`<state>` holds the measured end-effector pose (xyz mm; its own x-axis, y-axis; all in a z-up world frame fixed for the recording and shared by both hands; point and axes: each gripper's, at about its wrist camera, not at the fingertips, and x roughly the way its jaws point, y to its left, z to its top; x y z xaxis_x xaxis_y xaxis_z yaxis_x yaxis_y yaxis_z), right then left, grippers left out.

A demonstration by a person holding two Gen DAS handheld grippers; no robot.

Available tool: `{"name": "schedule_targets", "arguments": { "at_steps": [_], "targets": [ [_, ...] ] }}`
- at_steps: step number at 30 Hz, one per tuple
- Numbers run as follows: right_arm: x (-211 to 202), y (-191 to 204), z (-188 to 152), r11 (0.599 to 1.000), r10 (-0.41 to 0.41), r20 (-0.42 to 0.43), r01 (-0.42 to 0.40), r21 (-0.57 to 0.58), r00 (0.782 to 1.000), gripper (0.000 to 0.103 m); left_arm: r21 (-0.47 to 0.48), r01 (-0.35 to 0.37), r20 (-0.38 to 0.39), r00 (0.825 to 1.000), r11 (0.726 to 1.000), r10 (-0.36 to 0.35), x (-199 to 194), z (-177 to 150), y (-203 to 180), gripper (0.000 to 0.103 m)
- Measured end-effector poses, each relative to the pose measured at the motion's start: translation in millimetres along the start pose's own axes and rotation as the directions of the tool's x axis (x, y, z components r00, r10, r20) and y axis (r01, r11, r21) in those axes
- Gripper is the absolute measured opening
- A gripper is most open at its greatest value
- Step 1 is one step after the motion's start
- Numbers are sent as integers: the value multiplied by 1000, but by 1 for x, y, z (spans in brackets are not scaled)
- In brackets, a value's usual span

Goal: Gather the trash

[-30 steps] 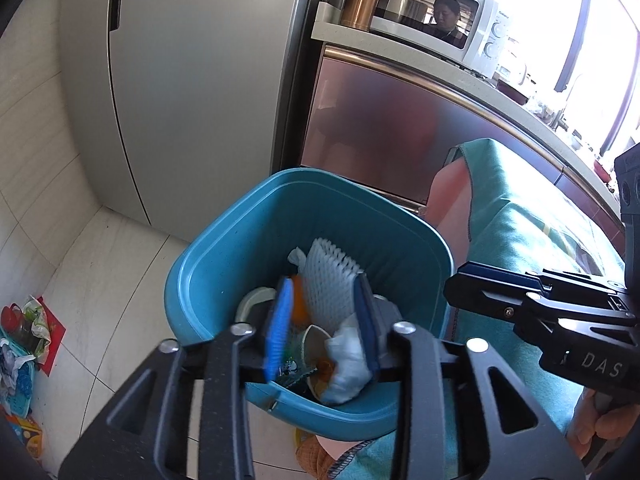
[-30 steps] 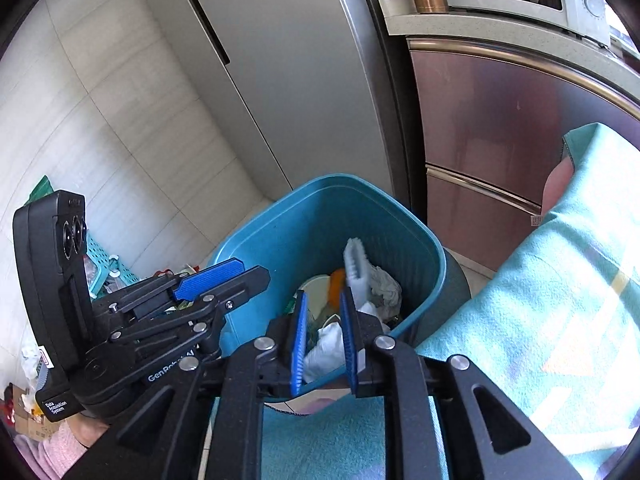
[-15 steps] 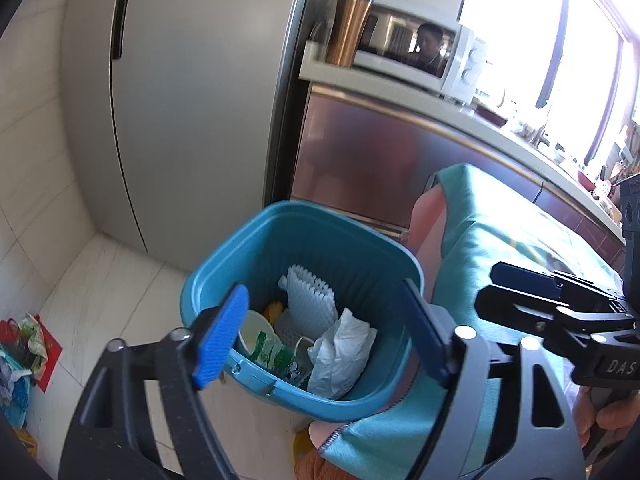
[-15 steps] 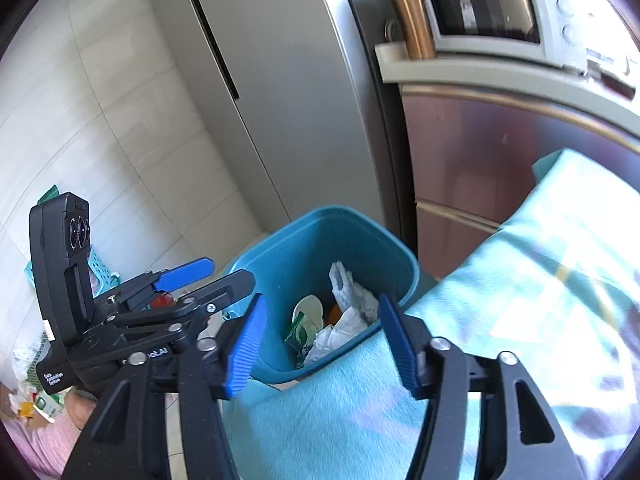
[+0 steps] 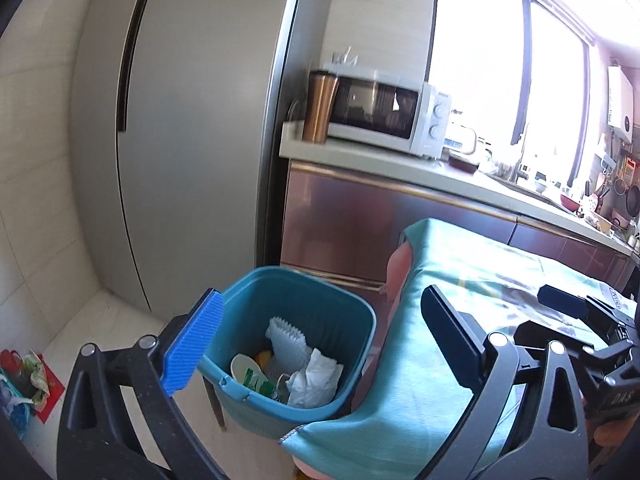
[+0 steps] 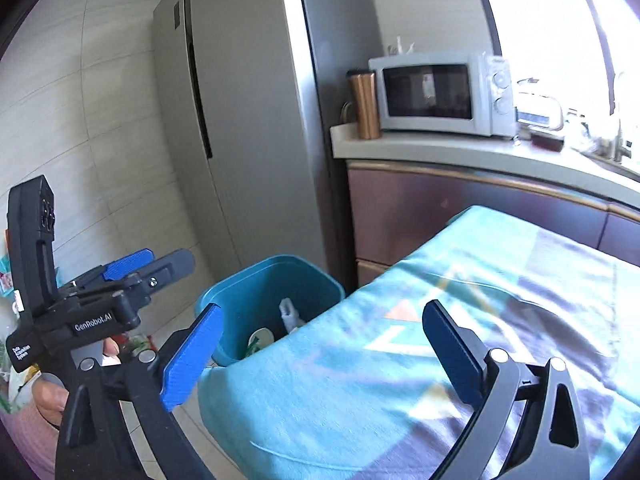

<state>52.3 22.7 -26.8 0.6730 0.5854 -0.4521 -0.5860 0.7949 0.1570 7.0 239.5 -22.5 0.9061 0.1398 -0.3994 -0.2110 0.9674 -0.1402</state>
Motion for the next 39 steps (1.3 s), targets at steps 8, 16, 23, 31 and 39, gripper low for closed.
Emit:
{"name": "schedule_targets", "arguments": {
  "at_steps": [8, 16, 23, 31, 39],
  "targets": [
    [-51, -21, -16, 989, -148, 123, 144, 39, 981, 96, 42, 17, 82, 996, 999, -20, -33, 2, -32, 97],
    [-93, -36, -28, 962, -271, 199, 258, 91, 942, 96, 101, 38, 130, 990, 994, -51, -52, -4, -68, 97],
    [-115, -40, -34, 936, -351, 237, 334, 108, 906, 96, 142, 24, 149, 988, 990, -45, -58, -8, -91, 97],
    [-131, -46, -42, 916, -399, 256, 374, 142, 880, 96, 157, 50, 160, 984, 986, -75, -64, -14, -102, 97],
    [-141, -51, -44, 900, -435, 270, 403, 166, 859, 96, 163, 64, 166, 982, 984, -91, -66, -17, -108, 97]
  ]
}}
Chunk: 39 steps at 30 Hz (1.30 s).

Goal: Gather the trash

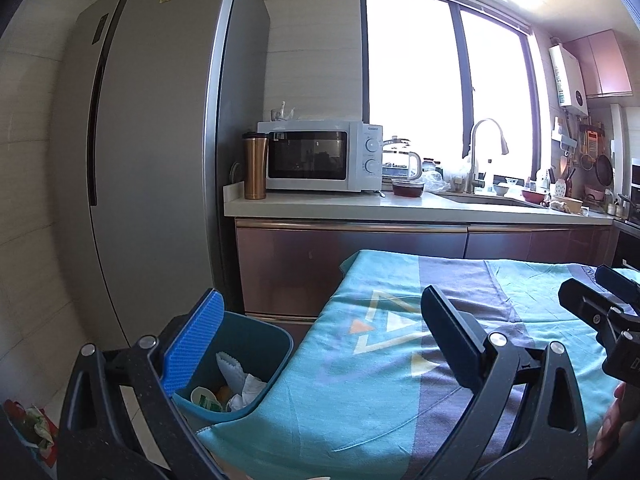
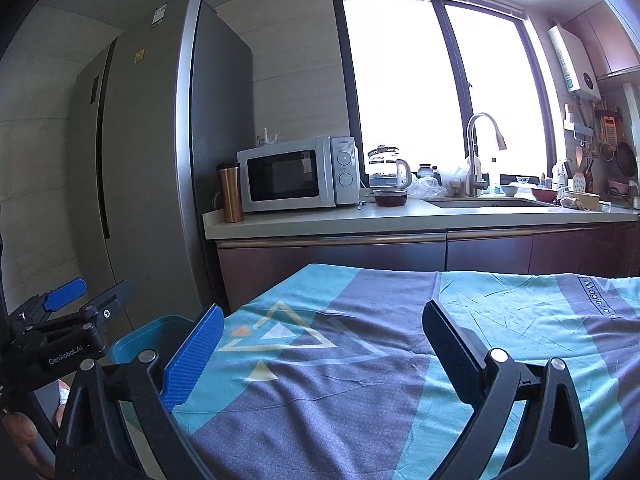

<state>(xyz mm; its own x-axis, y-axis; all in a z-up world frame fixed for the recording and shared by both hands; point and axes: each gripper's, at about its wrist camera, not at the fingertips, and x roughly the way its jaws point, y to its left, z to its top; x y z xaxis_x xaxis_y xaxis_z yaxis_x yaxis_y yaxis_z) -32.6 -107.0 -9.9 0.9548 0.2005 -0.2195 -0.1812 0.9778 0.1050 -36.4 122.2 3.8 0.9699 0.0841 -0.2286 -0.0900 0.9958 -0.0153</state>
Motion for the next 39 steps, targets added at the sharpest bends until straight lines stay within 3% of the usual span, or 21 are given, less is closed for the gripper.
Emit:
{"name": "schedule_targets", "arguments": {
  "at_steps": [39],
  "targets": [
    [-1, -15, -2, 1000, -23, -5, 23, 17, 1000, 96, -2, 16, 11, 1000, 1000, -16, 1, 1, -7, 97]
  ]
}}
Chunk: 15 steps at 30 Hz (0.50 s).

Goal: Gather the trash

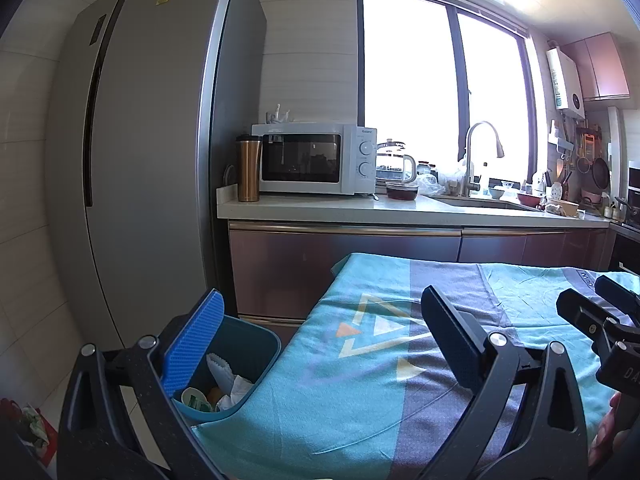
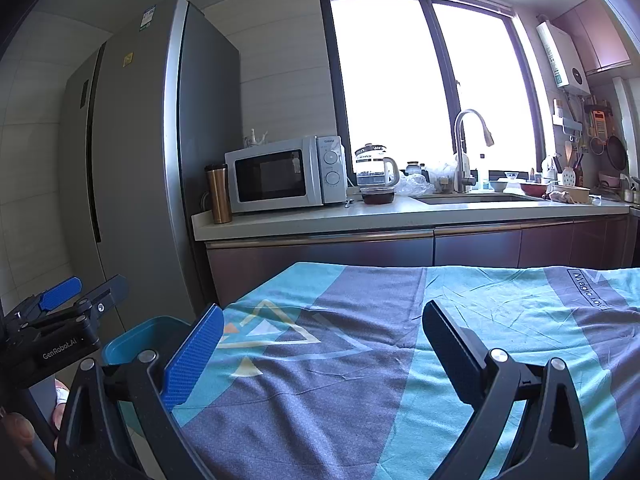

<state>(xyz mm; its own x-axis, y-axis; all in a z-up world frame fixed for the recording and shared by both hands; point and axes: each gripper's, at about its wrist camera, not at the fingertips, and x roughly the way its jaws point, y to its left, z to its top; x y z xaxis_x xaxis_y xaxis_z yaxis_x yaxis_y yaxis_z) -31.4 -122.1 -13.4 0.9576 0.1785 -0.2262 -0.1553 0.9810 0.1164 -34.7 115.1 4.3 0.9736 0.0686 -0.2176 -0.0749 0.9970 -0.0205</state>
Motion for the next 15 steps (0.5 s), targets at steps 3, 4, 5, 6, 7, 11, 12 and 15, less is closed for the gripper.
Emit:
{"name": "schedule_targets", "arguments": {
  "at_steps": [3, 4, 5, 6, 7, 11, 12, 15],
  "targets": [
    [-1, 0, 0, 1000, -1, -1, 1, 2, 1000, 96, 0, 0, -1, 1000, 1000, 0, -1, 0, 0, 97],
    [-1, 0, 0, 1000, -1, 0, 1, 3, 1000, 96, 1, 0, -1, 1000, 1000, 0, -1, 0, 0, 97],
    [-2, 0, 0, 1000, -2, 1, 2, 3, 1000, 96, 1, 0, 0, 1000, 1000, 0, 0, 0, 0, 97],
    [-2, -1, 1, 1000, -1, 1, 1, 3, 1000, 96, 1, 0, 0, 1000, 1000, 0, 0, 1, -1, 97],
    [-2, -1, 1, 1000, -1, 0, 1, 3, 1000, 96, 2, 1, 0, 1000, 1000, -1, 0, 1, -1, 97],
    [-2, -2, 1, 1000, 1, 1, -1, 3, 1000, 96, 2, 0, -1, 1000, 1000, 0, 0, 1, -1, 97],
    [-1, -2, 1, 1000, 1, 0, -1, 2, 1000, 96, 3, -1, -1, 1000, 1000, 1, 0, 1, -1, 97],
    [-1, -2, 2, 1000, 0, 0, 0, 2, 1000, 96, 2, 2, -3, 1000, 1000, -2, 0, 1, -2, 97]
  ]
}}
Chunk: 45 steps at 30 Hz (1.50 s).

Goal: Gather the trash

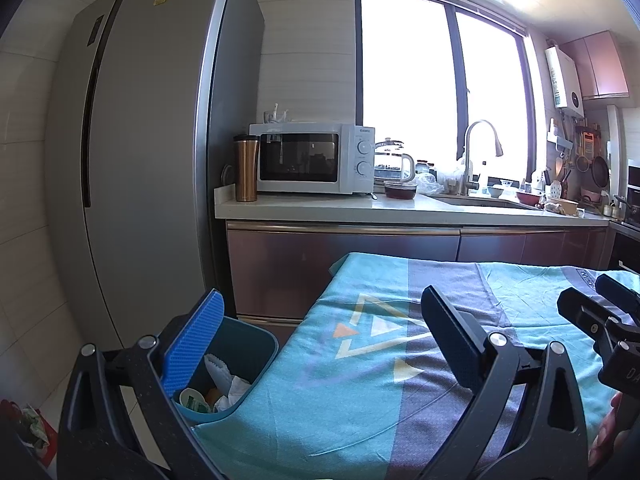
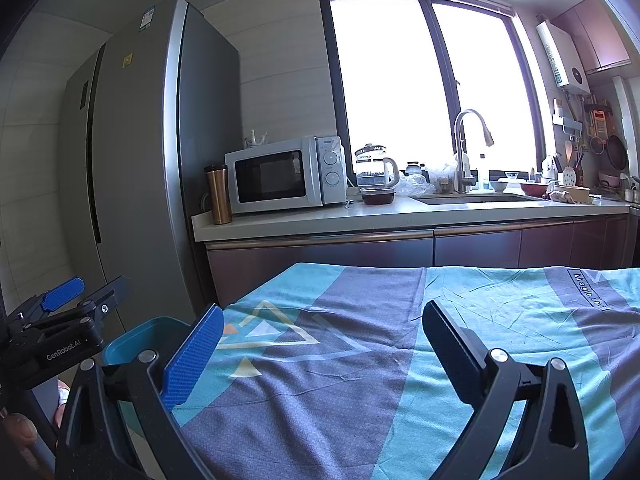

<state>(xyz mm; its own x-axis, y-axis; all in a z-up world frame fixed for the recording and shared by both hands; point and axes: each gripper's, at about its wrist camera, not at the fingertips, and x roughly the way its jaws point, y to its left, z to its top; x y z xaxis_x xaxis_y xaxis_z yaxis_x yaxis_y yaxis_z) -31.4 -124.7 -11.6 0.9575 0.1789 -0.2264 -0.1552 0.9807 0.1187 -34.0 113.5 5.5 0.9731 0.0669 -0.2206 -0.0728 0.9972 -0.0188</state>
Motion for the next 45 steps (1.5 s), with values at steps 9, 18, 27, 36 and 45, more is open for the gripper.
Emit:
{"name": "schedule_targets", "arguments": {
  "at_steps": [9, 18, 27, 36, 45],
  "targets": [
    [1, -1, 1, 1000, 0, 1, 0, 2, 1000, 96, 1, 3, -2, 1000, 1000, -3, 2, 1, -1, 97],
    [2, -1, 1, 1000, -1, -2, 1, 8, 1000, 96, 5, 5, -5, 1000, 1000, -5, 5, 1, -3, 97],
    [1, -2, 0, 1000, -2, -6, 2, 14, 1000, 96, 6, 10, -12, 1000, 1000, -10, 8, -1, -4, 97],
    [2, -3, -2, 1000, -2, -11, 3, 22, 1000, 96, 14, 9, -15, 1000, 1000, -8, 9, -2, -5, 97],
    [4, -7, -4, 1000, -3, -16, 4, 31, 1000, 96, 22, 20, -18, 1000, 1000, -19, 12, -2, -8, 97]
  ]
}}
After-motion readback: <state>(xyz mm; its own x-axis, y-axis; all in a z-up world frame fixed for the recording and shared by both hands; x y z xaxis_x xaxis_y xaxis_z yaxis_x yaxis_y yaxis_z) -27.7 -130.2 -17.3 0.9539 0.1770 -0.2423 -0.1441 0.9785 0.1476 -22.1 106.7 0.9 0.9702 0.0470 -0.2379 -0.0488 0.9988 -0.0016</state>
